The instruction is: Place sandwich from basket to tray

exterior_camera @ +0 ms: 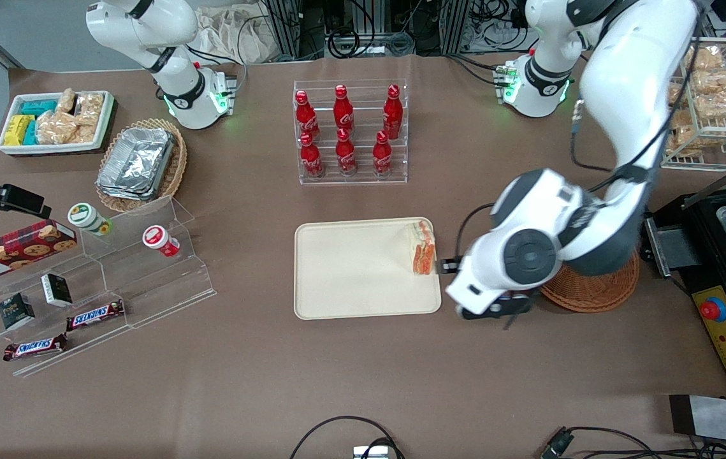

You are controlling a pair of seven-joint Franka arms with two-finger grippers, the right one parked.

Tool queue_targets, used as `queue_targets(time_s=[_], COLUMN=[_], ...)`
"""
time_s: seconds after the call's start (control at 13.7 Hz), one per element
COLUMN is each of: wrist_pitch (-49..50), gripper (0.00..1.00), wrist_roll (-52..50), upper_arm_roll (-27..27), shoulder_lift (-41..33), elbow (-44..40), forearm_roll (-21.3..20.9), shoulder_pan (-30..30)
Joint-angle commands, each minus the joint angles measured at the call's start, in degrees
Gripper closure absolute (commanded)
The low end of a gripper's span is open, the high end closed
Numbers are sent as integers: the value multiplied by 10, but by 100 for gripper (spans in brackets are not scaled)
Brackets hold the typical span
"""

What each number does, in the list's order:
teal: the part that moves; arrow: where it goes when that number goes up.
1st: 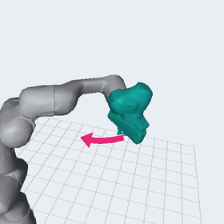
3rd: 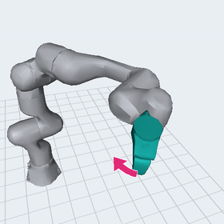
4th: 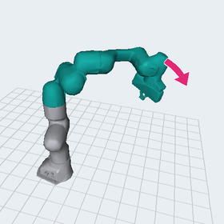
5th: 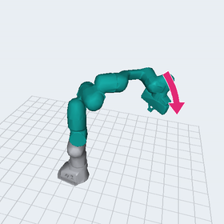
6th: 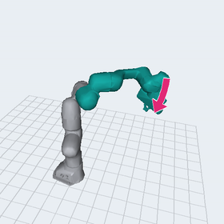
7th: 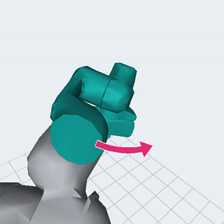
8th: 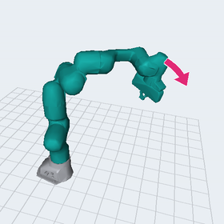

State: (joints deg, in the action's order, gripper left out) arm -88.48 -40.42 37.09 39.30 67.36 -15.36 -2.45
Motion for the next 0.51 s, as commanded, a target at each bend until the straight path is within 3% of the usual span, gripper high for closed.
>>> queue_targets(time_s=[0.0, 0.07, 0.29, 0.44], wrist_pitch=[-33, -46, -51, -57], gripper=[0, 0, 0, 0], wrist_roll=[61, 107, 251, 320], upper_arm_roll=[33, 25, -151, -261], shoulder_lift=[-134, -176, -276, -322], elbow=[149, 183, 239, 282], forearm_roll=[38, 65, 163, 174], shoulder_pan=[-129, -144, -88, -29])
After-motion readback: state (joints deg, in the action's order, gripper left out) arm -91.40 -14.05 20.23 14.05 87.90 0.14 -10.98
